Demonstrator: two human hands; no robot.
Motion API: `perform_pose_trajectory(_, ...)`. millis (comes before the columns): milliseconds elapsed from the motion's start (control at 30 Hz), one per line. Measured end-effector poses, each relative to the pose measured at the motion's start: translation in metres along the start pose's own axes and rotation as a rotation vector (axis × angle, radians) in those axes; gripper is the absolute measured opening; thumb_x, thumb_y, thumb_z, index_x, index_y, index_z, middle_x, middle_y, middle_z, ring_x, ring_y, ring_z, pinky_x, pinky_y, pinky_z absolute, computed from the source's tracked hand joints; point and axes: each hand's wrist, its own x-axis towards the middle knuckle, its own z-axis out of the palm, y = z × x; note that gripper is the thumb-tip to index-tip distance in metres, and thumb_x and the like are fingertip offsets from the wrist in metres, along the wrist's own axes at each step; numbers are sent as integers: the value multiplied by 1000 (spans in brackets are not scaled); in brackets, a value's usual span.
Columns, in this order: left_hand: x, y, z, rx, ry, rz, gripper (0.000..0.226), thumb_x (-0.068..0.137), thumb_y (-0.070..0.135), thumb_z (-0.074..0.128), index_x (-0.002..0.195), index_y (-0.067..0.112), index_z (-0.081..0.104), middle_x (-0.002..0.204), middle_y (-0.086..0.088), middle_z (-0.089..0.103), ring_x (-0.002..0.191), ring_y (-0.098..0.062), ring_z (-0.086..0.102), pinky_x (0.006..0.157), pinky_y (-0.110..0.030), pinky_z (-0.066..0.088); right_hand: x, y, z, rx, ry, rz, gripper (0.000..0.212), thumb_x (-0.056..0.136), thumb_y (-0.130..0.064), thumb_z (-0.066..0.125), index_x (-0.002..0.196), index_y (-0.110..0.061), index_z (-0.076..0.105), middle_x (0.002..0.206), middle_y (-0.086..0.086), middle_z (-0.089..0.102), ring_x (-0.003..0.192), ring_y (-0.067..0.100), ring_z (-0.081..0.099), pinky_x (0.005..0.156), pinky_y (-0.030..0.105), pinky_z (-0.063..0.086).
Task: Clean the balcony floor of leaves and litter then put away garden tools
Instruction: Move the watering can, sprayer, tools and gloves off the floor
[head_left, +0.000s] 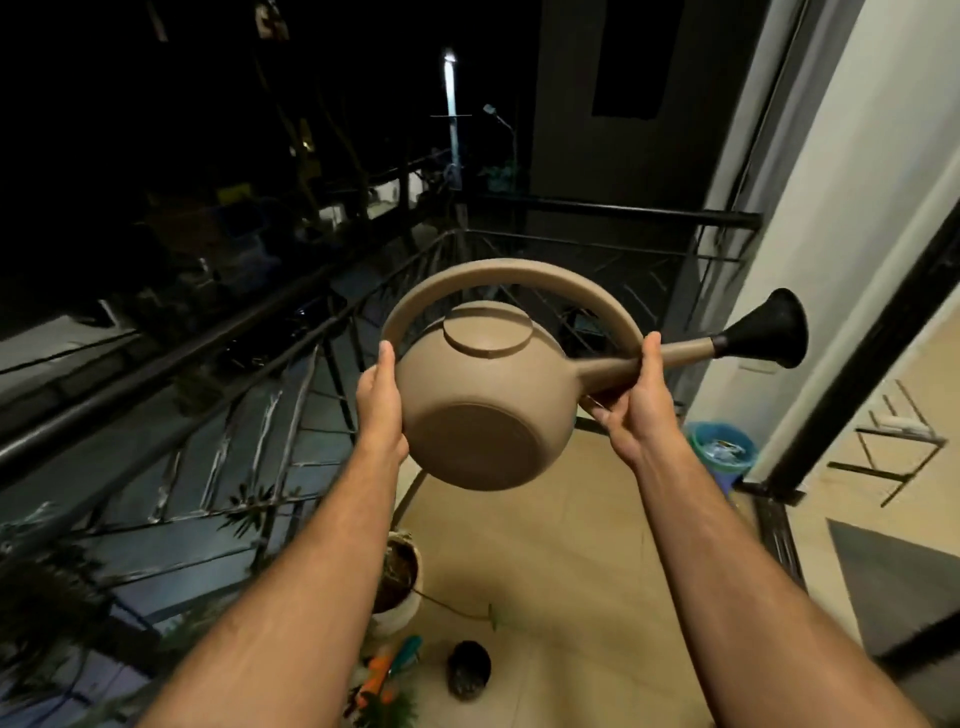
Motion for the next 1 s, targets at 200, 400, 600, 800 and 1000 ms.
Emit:
perform_pose_trajectory(200, 51, -32, 62, 23, 13, -32, 43, 95, 58, 53, 105, 18, 64, 111, -15, 70, 105, -34, 67, 91, -55, 55, 79, -16, -18, 45, 24, 7, 77, 90, -60, 58, 151, -21, 31, 145, 13, 51, 131, 28, 51, 112, 60, 35)
perform_pose_trajectory(400, 110, -78, 147, -6, 36, -24, 43, 93, 58, 56, 108, 18, 63, 111, -12, 71, 106, -32, 67, 91, -53, 56, 185, -55, -42, 46, 31, 55, 85, 87, -61, 61, 154, -22, 26, 155, 15, 38, 143, 31, 37, 113, 58, 35)
perform_pose_trajectory(600, 155, -117, 223, 24, 100, -32, 56, 90, 65, 54, 118, 18, 65, 112, -9, 72, 104, -27, 69, 89, -50, 57, 291, -96, -60, 13, -1, 122, 84, 90, -58, 60, 155, -18, 26, 157, 16, 35, 144, 31, 35, 115, 55, 33)
perform_pose_trajectory(800, 210, -150, 263, 87, 127, -57, 72, 83, 78, 49, 118, 17, 65, 112, -11, 72, 105, -28, 68, 92, -55, 55, 385, -86, -68, 14, -4, 203, 87, 89, -63, 56, 157, -21, 20, 161, 15, 24, 149, 31, 25, 118, 54, 28)
perform_pose_trajectory(1000, 297, -172, 275, 98, 145, -129, 63, 92, 71, 42, 121, 21, 67, 114, -8, 73, 108, -26, 69, 91, -49, 56, 476, -60, -49, 37, -38, 268, 78, 94, -59, 49, 155, -16, 26, 156, 17, 34, 143, 31, 37, 120, 50, 26)
